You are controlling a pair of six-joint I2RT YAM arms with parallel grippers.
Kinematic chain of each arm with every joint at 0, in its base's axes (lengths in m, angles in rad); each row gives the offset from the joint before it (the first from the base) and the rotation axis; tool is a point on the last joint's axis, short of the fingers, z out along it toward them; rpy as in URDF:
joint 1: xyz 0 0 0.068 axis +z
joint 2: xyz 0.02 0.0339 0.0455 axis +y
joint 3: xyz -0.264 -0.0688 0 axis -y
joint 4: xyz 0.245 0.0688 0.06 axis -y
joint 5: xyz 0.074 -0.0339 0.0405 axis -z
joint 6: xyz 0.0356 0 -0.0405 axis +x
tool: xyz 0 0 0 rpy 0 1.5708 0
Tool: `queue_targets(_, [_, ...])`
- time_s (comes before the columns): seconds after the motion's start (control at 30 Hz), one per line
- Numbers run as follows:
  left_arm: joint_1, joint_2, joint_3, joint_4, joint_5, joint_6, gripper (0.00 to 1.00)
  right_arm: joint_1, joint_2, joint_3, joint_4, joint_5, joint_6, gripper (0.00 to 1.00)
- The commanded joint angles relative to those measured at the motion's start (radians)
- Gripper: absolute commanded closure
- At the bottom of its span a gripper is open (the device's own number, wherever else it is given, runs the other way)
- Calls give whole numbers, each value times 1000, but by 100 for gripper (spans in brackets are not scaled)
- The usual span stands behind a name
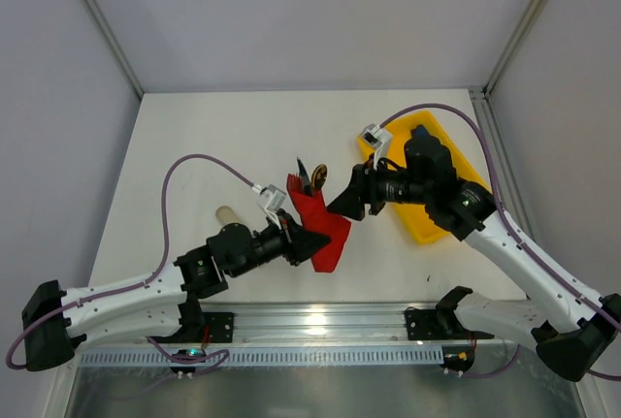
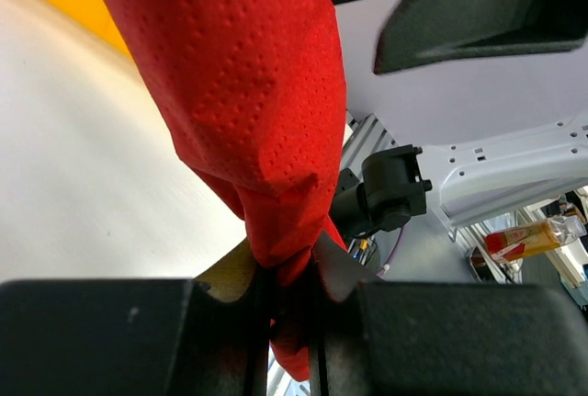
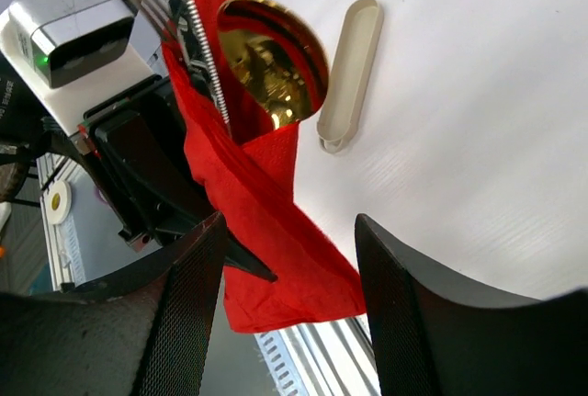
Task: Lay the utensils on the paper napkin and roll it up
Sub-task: Pick up the utensils from the center of the board, then roll the napkin.
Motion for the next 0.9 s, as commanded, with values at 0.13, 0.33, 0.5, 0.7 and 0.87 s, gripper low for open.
queue_targets(0.13, [-2, -14, 80, -9, -45, 29, 100, 123, -70, 36, -64, 83, -26, 39])
queue_targets(0.33, [-2, -24, 88, -17, -38, 26, 100, 149, -81, 13, -50, 87, 3, 50])
queue_targets(0.5, [-2, -33, 83, -3, -24, 14, 100, 154, -78, -30, -5, 99, 20, 51])
queue_targets(0.7, [-2, -48, 83, 4, -12, 9, 100, 155, -44, -40, 39, 73, 34, 51])
queue_targets(0.87, [-2, -53, 85, 21, 10, 4, 100, 155, -30, -57, 108, 47, 55, 51])
